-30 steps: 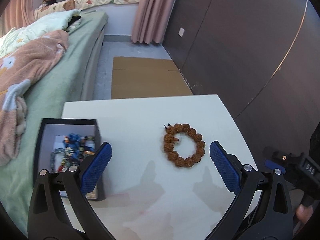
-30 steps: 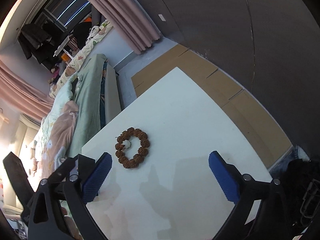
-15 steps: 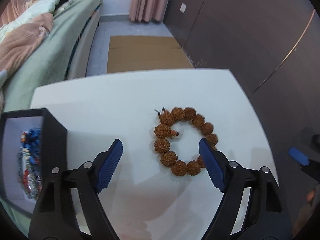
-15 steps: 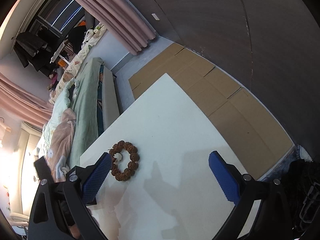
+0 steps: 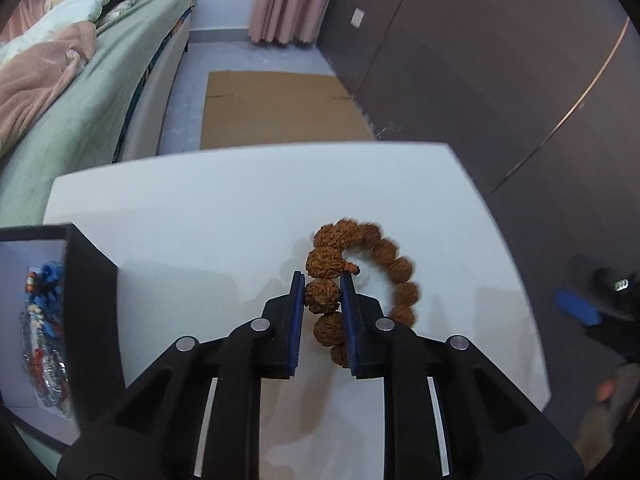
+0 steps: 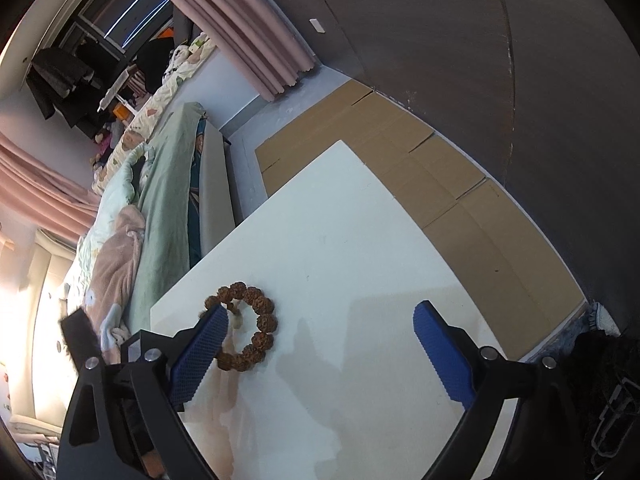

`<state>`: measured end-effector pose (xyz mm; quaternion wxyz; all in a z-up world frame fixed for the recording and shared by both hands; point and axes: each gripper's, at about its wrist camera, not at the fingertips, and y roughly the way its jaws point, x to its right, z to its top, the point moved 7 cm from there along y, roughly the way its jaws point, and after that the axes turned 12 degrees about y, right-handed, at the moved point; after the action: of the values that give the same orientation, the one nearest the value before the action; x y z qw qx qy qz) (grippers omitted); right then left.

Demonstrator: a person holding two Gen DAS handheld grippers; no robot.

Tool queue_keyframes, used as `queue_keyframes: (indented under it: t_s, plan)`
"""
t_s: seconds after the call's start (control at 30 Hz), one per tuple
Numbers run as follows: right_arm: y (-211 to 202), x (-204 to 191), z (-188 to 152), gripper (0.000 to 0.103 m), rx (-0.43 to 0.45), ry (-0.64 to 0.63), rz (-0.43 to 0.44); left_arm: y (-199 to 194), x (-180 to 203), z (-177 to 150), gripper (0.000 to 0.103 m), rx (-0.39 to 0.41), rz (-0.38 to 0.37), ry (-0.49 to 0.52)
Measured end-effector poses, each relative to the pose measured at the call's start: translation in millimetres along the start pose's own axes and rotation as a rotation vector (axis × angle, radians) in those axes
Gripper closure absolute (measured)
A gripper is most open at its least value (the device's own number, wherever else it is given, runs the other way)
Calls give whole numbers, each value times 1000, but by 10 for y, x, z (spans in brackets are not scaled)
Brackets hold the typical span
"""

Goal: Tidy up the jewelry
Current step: 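Carry the brown bracelet toward the box with the left tool while the right tool grasps the small silver ring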

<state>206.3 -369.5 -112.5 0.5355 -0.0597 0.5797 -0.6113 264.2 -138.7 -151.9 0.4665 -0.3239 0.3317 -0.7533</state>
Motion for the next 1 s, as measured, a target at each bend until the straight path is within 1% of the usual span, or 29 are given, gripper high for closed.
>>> queue_keyframes:
  t_s: [0.17,0.3,0.4,0.47,0.53,0.57,0.67,0.8,0.9,1.0]
  plan:
    - [45,-58,-45,21,-9,-32,-13,-280,-41,78,85,63,-40,-19]
    - [120,-142,-86,25,-15,-57,-26,-425,-59,147,85,98,-59,-24]
    - [200,-258,-133,31,-25,-78,-27,-519,-94,203,85,122,-73,-35]
    - [269,-341,-162,41,-34,-100,-36,-587,-137,230,85,139,-69,-40]
    - [379,-453,-191,47,-49,-130,-48,-658,-221,248,85,155,-55,-47]
    - [422,-492,-200,52,-56,-141,-51,-689,-270,254,85,161,-54,-55]
    - [579,-647,-239,60,-76,-187,-70,-730,-395,280,85,170,-52,-80]
    - [743,-871,-289,61,-82,-251,-98,-835,-588,303,85,194,-41,-113]
    - [854,-995,-355,65,-89,-306,-127,-949,-709,306,85,216,-33,-133]
    - [967,-1087,-378,66,-90,-350,-158,-1060,-821,302,85,236,-23,-151]
